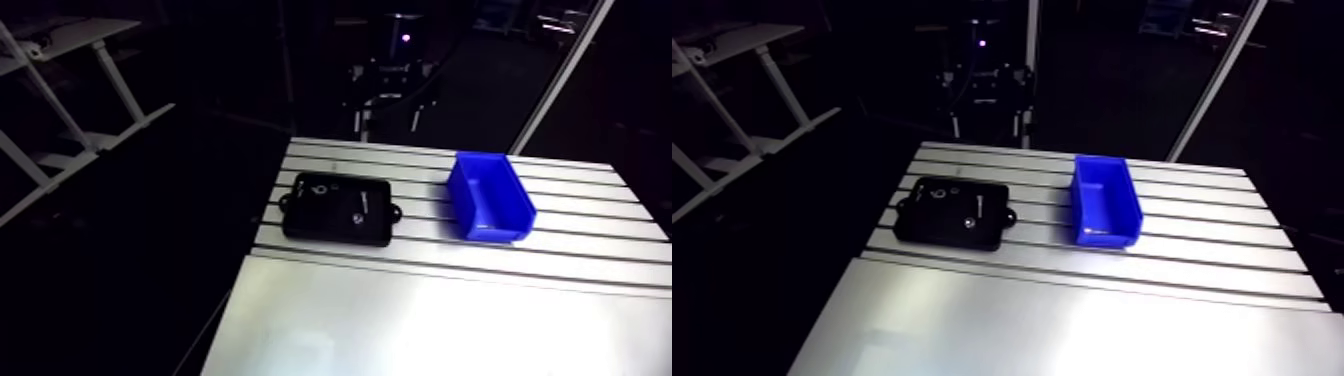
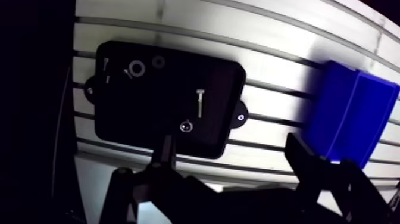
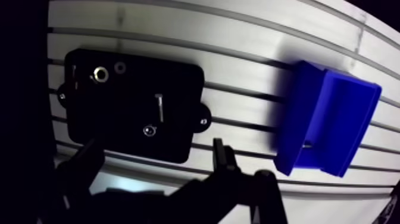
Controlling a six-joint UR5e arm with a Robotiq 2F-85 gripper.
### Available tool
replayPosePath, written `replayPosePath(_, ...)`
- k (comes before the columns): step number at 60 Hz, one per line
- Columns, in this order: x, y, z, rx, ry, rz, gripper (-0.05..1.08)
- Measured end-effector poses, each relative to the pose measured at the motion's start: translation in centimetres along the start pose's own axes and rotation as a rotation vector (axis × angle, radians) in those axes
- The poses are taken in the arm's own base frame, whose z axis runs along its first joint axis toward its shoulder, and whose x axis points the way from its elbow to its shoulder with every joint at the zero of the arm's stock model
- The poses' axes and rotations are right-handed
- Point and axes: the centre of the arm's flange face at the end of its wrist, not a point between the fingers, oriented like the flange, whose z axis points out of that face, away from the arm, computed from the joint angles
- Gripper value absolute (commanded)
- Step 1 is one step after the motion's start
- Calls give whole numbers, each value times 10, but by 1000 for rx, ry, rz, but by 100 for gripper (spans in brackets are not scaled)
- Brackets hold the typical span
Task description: Pick up the M10 bolt from the tray and put it into the blue bin.
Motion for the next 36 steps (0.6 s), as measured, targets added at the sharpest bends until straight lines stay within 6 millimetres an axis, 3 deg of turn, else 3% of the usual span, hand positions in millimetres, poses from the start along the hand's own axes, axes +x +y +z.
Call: replayPosePath(36,1,-12,67,5,-45,8,6)
